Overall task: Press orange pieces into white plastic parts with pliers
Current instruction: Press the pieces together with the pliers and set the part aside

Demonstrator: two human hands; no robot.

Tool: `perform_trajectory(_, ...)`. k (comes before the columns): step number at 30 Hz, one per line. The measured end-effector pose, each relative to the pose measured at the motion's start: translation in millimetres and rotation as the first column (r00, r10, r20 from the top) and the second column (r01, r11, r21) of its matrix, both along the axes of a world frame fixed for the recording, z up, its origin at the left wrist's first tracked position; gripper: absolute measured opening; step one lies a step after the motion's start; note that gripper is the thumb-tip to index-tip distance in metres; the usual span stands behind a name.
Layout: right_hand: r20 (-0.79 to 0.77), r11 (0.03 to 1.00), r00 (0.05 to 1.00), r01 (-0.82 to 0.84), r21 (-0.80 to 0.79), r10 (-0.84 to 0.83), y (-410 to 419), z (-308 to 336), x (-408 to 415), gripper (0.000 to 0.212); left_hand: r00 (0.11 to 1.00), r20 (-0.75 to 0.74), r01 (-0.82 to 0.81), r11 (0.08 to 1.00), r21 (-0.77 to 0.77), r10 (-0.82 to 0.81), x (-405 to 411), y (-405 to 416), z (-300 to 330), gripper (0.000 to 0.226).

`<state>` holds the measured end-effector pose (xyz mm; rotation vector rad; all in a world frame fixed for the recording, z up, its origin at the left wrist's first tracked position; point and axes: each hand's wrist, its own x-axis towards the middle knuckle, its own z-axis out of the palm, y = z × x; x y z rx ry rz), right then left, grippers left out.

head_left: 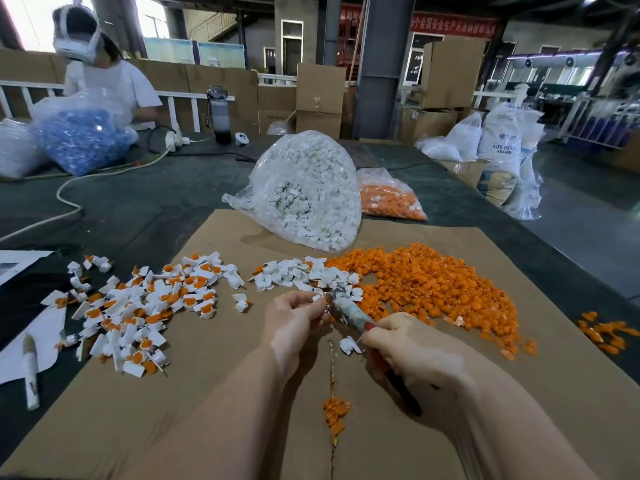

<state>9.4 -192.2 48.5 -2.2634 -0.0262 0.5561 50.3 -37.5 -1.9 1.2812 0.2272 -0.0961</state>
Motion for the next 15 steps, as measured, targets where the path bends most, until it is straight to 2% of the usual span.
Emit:
perform_trajectory(3, 0.036, 0.998, 0.999, -0.037, -0.044, 0.039, 3, 0, -1, 0.019, 1.0, 0.001, 0.011, 1.0, -0.009, -0.011, 0, 1, 0, 0.002)
perform_trajectory(8, 0.161, 0.977, 0.984, -0.044, -0.209, 0.078, 10, -4, -3, 0.027, 1.0, -0.006, 0.007, 0.999, -0.034, -0.007, 0, 1, 1, 0.005)
perform_trajectory(15, 0.229, 0.974, 0.972, 0.01, -0.227, 0.043, 14, -13, -4, 0.025, 1.0, -0.009, 0.012, 0.999, -0.034, -0.012, -1, 1, 0, 0.003)
